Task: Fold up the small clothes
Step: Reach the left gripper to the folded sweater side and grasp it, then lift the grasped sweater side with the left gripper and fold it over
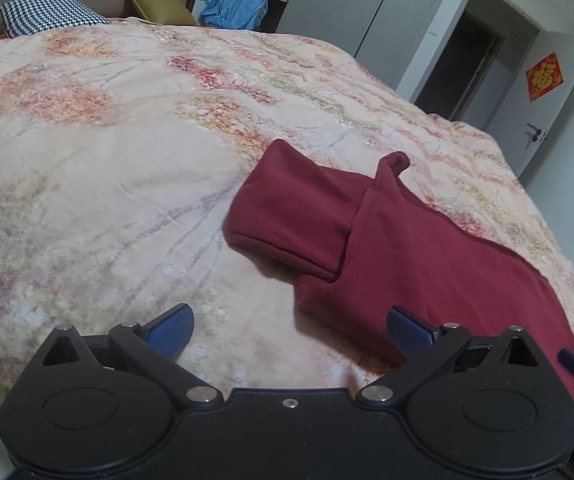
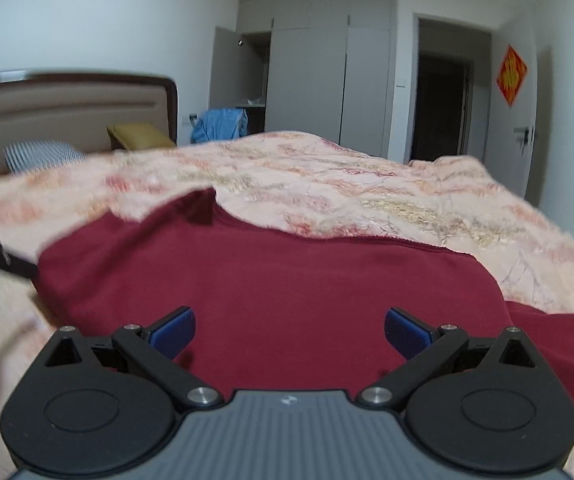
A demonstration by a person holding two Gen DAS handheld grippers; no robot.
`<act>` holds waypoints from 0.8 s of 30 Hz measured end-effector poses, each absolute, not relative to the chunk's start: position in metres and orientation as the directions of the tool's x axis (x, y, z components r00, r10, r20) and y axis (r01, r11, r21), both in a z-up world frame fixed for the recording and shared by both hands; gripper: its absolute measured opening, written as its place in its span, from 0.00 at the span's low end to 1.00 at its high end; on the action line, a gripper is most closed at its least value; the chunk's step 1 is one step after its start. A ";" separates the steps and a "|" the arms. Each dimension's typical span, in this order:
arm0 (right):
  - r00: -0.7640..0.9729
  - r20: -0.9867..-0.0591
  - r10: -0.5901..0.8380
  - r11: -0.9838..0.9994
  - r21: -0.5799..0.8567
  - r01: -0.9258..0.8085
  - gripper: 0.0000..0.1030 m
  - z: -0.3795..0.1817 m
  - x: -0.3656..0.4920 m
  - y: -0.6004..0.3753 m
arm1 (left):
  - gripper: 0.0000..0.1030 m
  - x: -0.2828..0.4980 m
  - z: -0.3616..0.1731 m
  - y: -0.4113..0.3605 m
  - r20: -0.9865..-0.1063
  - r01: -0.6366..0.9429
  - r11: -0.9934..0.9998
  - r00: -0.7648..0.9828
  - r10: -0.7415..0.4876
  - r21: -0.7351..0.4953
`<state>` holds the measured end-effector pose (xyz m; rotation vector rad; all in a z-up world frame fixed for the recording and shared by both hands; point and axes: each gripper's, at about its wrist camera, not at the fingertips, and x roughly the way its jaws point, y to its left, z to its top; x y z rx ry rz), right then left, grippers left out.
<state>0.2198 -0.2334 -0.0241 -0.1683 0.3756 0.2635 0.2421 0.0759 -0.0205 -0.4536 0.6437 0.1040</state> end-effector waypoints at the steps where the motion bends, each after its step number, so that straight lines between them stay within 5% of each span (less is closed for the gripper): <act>1: 0.893 -0.394 0.218 0.950 -0.124 -0.286 1.00 -0.031 0.221 -0.232 | 0.99 0.244 -0.023 0.076 -0.588 -0.219 0.893 0.806 -0.062 -0.394; 5: 0.887 -0.396 0.239 0.959 -0.049 -0.280 1.00 -0.060 0.225 -0.238 | 0.99 0.260 -0.029 0.071 -0.519 -0.168 0.872 0.848 -0.110 -0.460; 10: 0.905 -0.359 0.226 0.960 -0.072 -0.269 1.00 -0.065 0.217 -0.238 | 0.99 0.290 -0.036 0.056 -0.536 -0.143 0.871 0.830 -0.153 -0.470; 18: 0.918 -0.328 0.221 0.963 -0.076 -0.259 1.00 -0.067 0.211 -0.241 | 0.57 0.293 -0.040 0.070 -0.539 -0.188 0.831 0.828 -0.152 -0.523; 24: 0.919 -0.326 0.222 0.963 -0.075 -0.259 1.00 -0.068 0.210 -0.241 | 0.52 0.293 -0.044 0.073 -0.529 -0.186 0.815 0.832 -0.167 -0.550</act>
